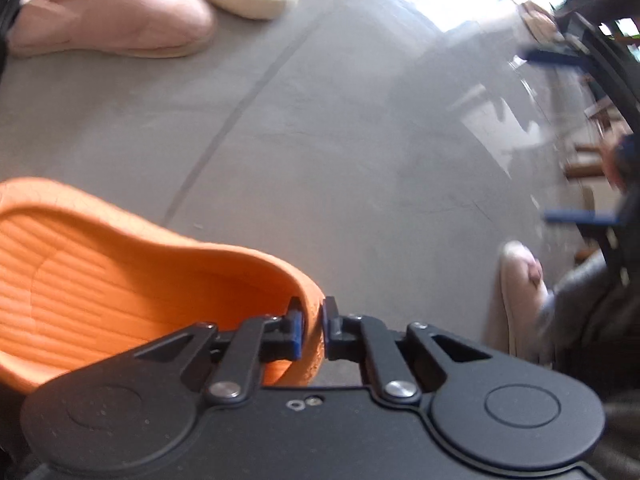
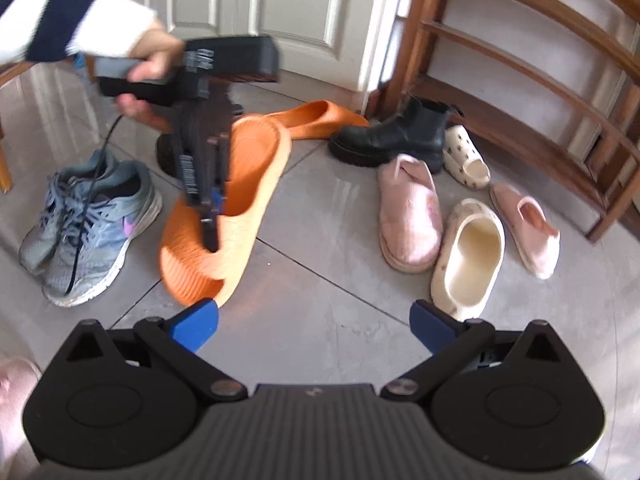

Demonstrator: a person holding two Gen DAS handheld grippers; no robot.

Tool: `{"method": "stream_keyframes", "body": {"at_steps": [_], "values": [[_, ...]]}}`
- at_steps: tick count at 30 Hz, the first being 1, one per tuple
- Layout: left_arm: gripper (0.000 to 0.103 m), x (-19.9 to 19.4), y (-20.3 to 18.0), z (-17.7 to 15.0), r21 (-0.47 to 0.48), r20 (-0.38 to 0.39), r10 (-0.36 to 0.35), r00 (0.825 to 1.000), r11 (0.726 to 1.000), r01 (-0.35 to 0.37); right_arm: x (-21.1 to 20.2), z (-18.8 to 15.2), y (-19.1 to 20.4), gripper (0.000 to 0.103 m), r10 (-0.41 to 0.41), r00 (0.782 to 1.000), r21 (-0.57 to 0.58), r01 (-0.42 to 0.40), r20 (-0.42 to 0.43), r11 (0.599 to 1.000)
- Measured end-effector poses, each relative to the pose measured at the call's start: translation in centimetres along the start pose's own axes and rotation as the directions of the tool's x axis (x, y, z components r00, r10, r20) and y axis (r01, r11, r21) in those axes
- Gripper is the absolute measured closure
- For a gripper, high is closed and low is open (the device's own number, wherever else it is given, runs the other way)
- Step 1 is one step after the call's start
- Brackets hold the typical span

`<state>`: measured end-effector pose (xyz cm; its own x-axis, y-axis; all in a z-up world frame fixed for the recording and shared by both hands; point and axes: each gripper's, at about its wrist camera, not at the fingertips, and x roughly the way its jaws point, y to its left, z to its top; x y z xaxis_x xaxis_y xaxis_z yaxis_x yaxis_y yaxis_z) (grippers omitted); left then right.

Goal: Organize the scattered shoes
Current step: 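Lift the orange slide with the left gripper, set it near the sneakers, open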

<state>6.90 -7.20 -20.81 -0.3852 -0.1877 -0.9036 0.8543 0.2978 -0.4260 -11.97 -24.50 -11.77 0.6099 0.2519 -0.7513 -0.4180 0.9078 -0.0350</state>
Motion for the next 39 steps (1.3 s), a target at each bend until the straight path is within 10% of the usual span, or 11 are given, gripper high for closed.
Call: {"method": "stream_keyframes", "body": {"at_steps": [12, 21, 31, 39], "values": [[0.092, 5.0, -1.7, -2.4, 0.024, -0.038, -0.116, 0.993, 0.993, 0.117, 0.2, 0.4, 2.4, 0.0, 0.018, 1.0, -0.087, -0.018, -0.008, 0.996], [0.051, 3.9, -0.3, -0.6, -0.03, -0.07, 0.075, 0.995, 0.997, -0.078, 0.0, -0.3, 3.2, 0.0, 0.018, 0.999, -0.098, -0.022, -0.036, 0.995], [0.04, -5.0, -4.8, -2.9, -0.01, 0.143, 0.288, 0.947, 0.957, -0.289, 0.5, -0.2, 4.2, 0.0, 0.1, 0.995, -0.187, -0.102, -0.021, 0.977], [0.039, -4.4, -6.1, -5.7, -0.072, 0.191, 0.294, 0.936, 0.956, -0.286, 7.8, 0.0, 5.9, 0.0, 0.235, 0.959, -0.446, -0.283, -0.161, 0.849]]}}
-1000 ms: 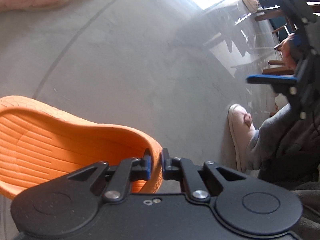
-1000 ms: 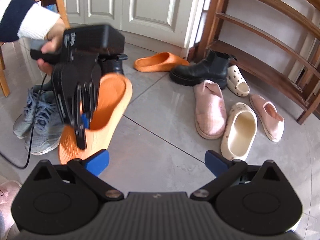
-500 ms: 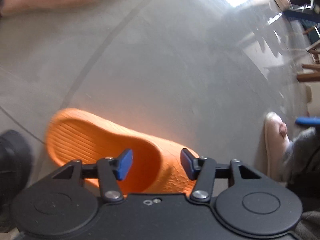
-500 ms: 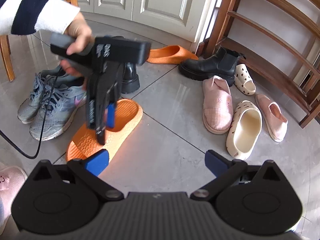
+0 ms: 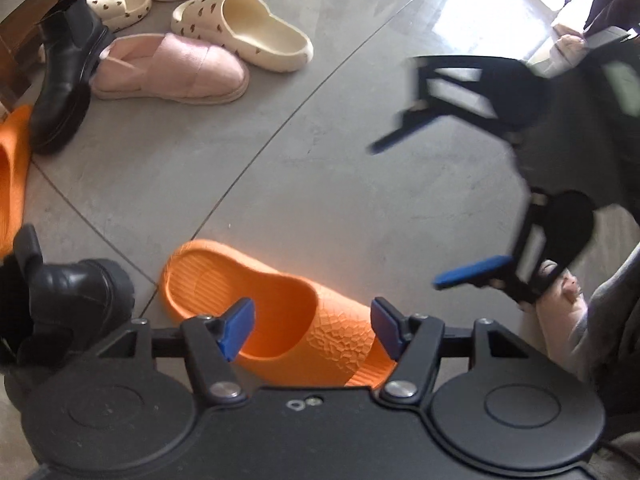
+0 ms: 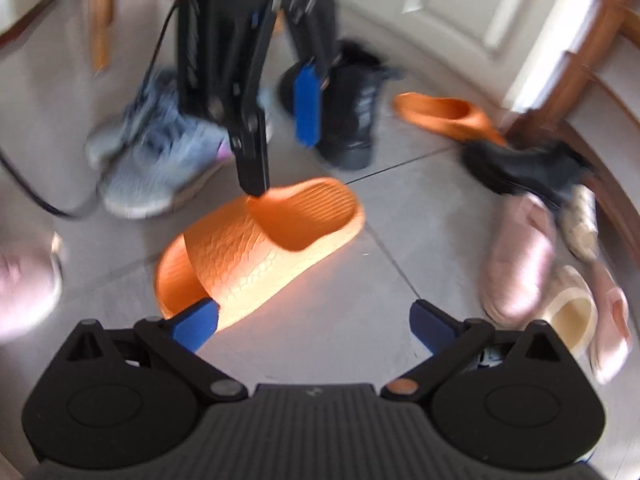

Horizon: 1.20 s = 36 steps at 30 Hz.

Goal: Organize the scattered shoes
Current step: 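Lift the orange slide with the left gripper, set it near the sneakers, open, then move the left gripper to the second orange slide by the door and grasp its strap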

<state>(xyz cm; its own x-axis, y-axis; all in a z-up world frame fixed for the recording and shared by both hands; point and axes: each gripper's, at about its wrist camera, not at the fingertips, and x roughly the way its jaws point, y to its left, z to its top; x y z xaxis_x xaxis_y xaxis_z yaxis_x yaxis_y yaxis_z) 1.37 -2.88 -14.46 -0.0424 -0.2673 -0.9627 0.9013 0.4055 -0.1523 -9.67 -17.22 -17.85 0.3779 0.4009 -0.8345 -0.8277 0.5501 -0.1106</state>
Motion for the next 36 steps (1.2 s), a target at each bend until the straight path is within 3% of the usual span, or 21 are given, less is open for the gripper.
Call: {"method": "stream_keyframes", "body": {"at_steps": [4, 9, 12, 25, 28, 31, 34, 36], "values": [[0.039, 1.1, -0.6, -0.6, -0.001, -0.01, 0.031, 0.999, 1.0, -0.031, 4.5, -0.7, -1.7, 0.001, 0.064, 0.998, -0.036, -0.065, -0.02, 0.997], [0.039, 1.8, 0.2, -1.3, -0.063, -0.008, 0.052, 0.999, 0.997, -0.052, 8.0, -0.5, -3.2, 0.001, -0.009, 1.0, 0.03, 0.008, 0.026, 1.0], [0.039, 2.5, 0.4, -1.7, -0.079, -0.025, 0.071, 0.997, 0.994, -0.073, 10.0, 0.5, -3.6, 0.001, 0.043, 0.998, 0.019, -0.044, 0.04, 0.999], [0.039, 1.8, 1.0, -3.7, -0.157, -0.018, 0.065, 0.998, 0.985, -0.067, 12.3, 2.7, -2.3, 0.001, 0.036, 0.999, -0.086, -0.033, 0.034, 0.996], [0.039, 0.9, 0.8, -3.0, -0.162, -0.01, 0.084, 0.996, 0.983, -0.084, 11.6, 2.8, -2.1, 0.001, 0.005, 1.0, -0.123, -0.001, 0.026, 0.992], [0.039, -1.6, 1.2, -0.8, -0.128, 0.004, 0.15, 0.989, 0.981, -0.148, 8.3, 1.3, -3.4, 0.0, -0.056, 0.998, -0.139, 0.061, 0.042, 0.988], [0.039, -5.5, 3.5, 3.5, -0.142, 0.042, 0.281, 0.959, 0.951, -0.273, 3.0, -1.3, -6.5, 0.0, -0.129, 0.989, -0.036, 0.132, 0.073, 0.991], [0.038, -8.2, 6.8, 6.7, -0.222, 0.079, 0.337, 0.938, 0.924, -0.313, 0.5, -2.1, -8.4, 0.0, -0.159, 0.986, 0.059, 0.155, 0.059, 0.986]]}}
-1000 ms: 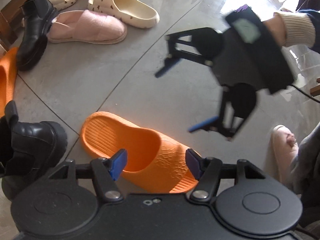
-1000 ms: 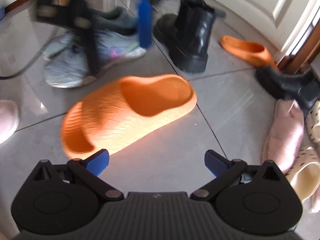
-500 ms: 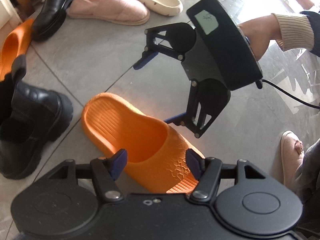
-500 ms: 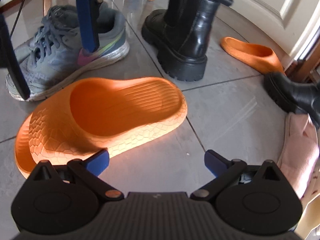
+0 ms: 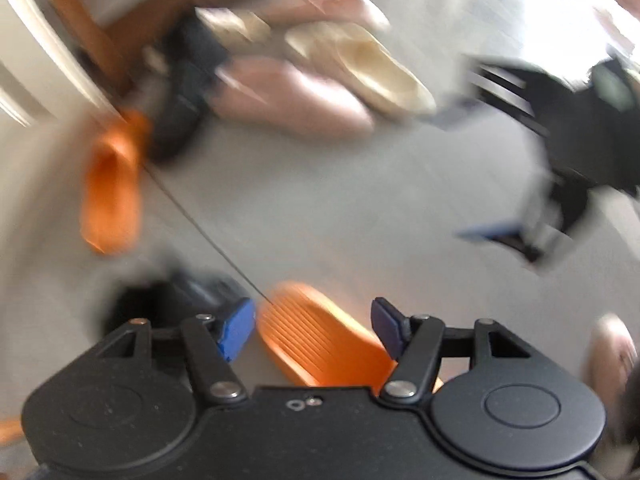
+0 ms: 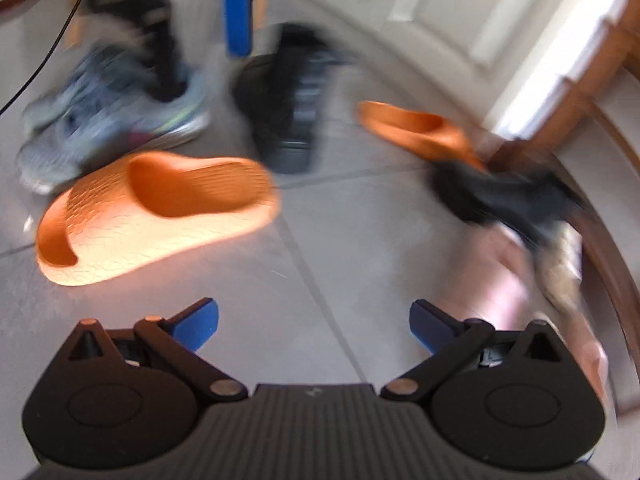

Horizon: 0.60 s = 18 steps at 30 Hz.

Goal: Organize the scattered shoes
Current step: 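Move the left gripper to the second orange slide by the door and grasp its strap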

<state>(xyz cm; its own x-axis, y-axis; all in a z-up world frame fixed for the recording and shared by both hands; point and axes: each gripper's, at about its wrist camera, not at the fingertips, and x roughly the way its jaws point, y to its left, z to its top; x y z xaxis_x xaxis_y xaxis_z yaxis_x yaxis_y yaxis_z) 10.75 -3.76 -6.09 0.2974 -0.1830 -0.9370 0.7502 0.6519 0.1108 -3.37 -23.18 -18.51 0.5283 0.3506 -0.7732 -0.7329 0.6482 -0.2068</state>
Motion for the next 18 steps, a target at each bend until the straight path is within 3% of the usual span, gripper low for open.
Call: {"method": "stream_keyframes", "body": {"at_steps": [4, 7, 11, 13, 18], "values": [[0.037, 1.4, 7.0, 6.6, -0.134, 0.043, 0.008, 0.999, 0.991, -0.002, -4.9, -0.6, -4.8, 0.0, -0.024, 0.999, 0.268, 0.029, -0.025, 0.963], [0.037, 6.3, 12.5, 10.1, -0.16, -0.009, 0.023, 1.0, 0.987, -0.024, -7.5, -1.0, -6.1, 0.0, -0.085, 0.996, 0.379, 0.076, 0.005, 0.922], [0.037, 13.2, 18.3, 11.4, -0.282, -0.047, 0.005, 0.999, 0.959, -0.018, -8.4, -0.9, -5.6, 0.0, -0.217, 0.976, 0.404, 0.206, -0.018, 0.891], [0.037, 17.4, 21.4, 11.2, -0.37, -0.091, -0.005, 0.996, 0.928, -0.03, -8.0, -0.8, -5.3, 0.0, -0.262, 0.964, 0.407, 0.26, -0.052, 0.876], [0.037, 20.9, 24.8, 10.5, -0.493, -0.064, -0.036, 0.997, 0.87, 0.0, -6.4, 0.4, -4.6, 0.0, -0.274, 0.954, 0.402, 0.3, -0.124, 0.865]]}}
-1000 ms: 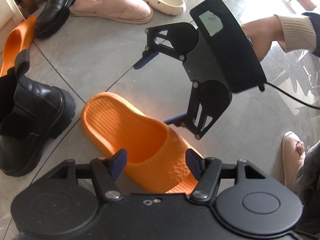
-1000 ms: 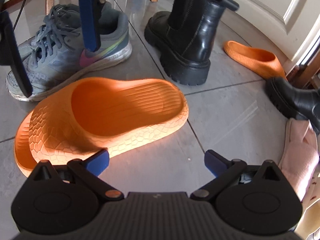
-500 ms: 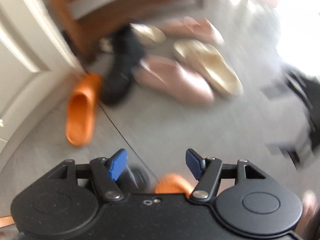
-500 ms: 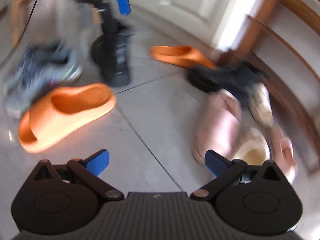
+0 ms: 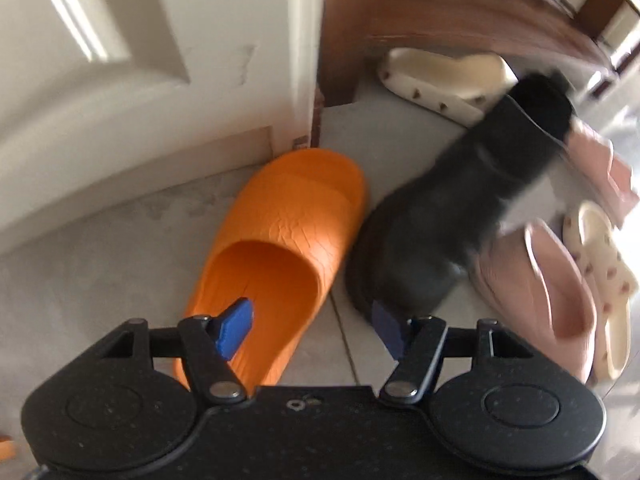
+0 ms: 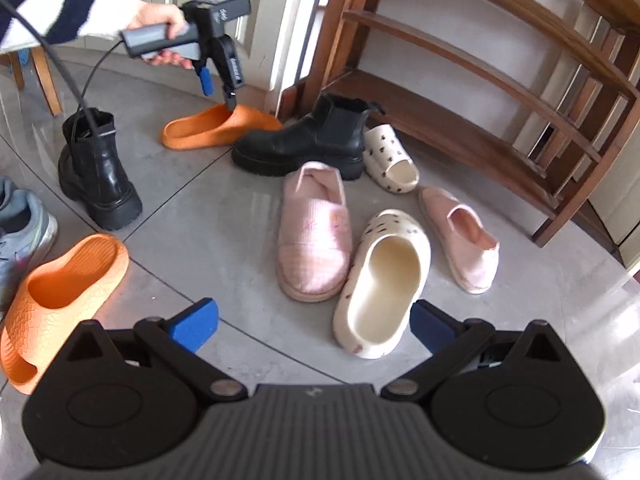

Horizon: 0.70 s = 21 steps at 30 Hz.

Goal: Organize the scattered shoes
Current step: 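Move the left gripper to the second orange slide by the door and grasp its strap, then carry the second orange slide with the left gripper and lower it beside the first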

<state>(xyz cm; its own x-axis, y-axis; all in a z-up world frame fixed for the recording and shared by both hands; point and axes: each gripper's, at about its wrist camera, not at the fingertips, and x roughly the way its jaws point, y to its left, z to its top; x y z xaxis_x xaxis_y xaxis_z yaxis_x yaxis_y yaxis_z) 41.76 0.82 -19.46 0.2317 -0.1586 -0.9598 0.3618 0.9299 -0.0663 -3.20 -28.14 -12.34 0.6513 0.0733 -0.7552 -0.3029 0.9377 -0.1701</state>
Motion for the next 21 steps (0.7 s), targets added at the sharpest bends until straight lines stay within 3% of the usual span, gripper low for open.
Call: {"method": "stream_keyframes", "body": {"at_steps": [9, 12, 14, 15, 18, 21], "values": [[0.04, 4.0, 0.9, 1.0, -0.189, 0.066, -0.033, 0.997, 0.981, 0.045, 2.8, 1.2, 3.4, 0.0, 0.029, 0.998, -0.056, -0.033, -0.064, 0.998], [0.042, 4.5, 0.6, 1.2, -0.246, 0.126, -0.039, 0.991, 0.967, 0.069, 3.2, 1.6, 4.2, 0.0, 0.037, 0.997, -0.072, -0.043, -0.073, 0.996], [0.05, 4.7, 0.5, 1.3, -0.272, 0.146, -0.023, 0.989, 0.96, 0.062, 3.2, 1.6, 4.8, 0.0, 0.049, 0.996, -0.075, -0.055, -0.076, 0.996], [0.065, 5.0, 0.6, 1.2, -0.28, 0.148, -0.022, 0.989, 0.958, 0.064, 3.3, 1.5, 4.9, 0.0, 0.056, 0.995, -0.075, -0.062, -0.082, 0.995], [0.079, 5.0, 1.4, 0.7, -0.306, 0.177, -0.092, 0.98, 0.941, 0.143, 3.5, 1.2, 5.4, 0.0, 0.063, 0.994, -0.08, -0.071, -0.093, 0.994], [0.09, 4.5, 1.1, 0.5, -0.257, 0.191, -0.149, 0.97, 0.946, 0.196, 3.5, 0.8, 5.7, 0.0, 0.071, 0.993, -0.083, -0.079, -0.099, 0.993]]}}
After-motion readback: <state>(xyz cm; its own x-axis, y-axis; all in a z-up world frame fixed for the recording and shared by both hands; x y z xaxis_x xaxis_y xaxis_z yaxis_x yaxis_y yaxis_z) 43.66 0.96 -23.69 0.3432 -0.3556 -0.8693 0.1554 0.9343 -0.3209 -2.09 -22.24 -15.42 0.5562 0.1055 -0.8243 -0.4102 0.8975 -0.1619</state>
